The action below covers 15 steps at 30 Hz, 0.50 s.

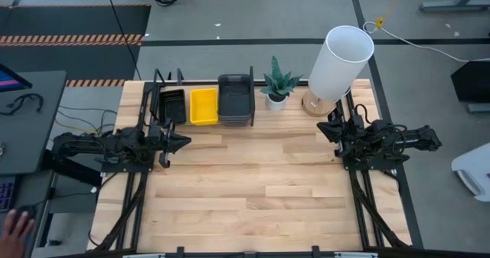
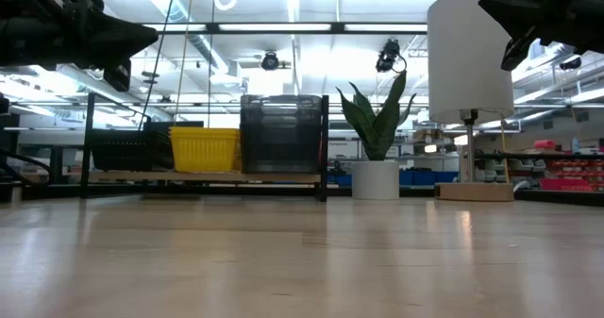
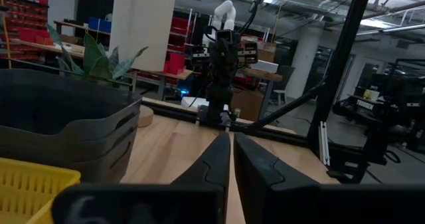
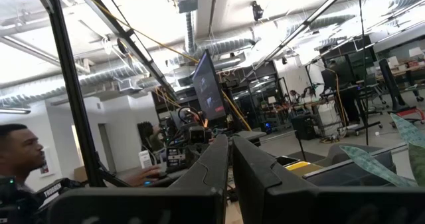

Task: Stack baskets on shelf by color
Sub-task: Return to Home Position

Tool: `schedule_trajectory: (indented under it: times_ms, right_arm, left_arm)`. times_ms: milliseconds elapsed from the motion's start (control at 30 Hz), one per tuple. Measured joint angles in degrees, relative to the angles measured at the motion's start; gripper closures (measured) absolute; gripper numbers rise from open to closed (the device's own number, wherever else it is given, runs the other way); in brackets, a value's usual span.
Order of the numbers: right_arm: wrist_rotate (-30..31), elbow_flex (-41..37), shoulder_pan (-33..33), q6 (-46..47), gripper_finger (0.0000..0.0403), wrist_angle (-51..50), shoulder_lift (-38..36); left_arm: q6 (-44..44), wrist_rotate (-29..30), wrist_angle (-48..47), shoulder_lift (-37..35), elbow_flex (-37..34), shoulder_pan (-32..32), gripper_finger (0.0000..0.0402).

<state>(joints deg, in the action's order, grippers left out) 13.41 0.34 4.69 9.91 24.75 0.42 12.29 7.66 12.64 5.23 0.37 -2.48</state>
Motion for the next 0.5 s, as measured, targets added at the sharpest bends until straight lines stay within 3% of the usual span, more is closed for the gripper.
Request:
schedule_trajectory:
  times_ms: [500]
  right_arm:
    - [0.0, 0.01, 0.0, 0.0, 0.0376, 0.01, 0.0]
  left_arm:
    - [0.05, 0.0, 0.0, 0.0, 0.0, 0.0, 0.0373]
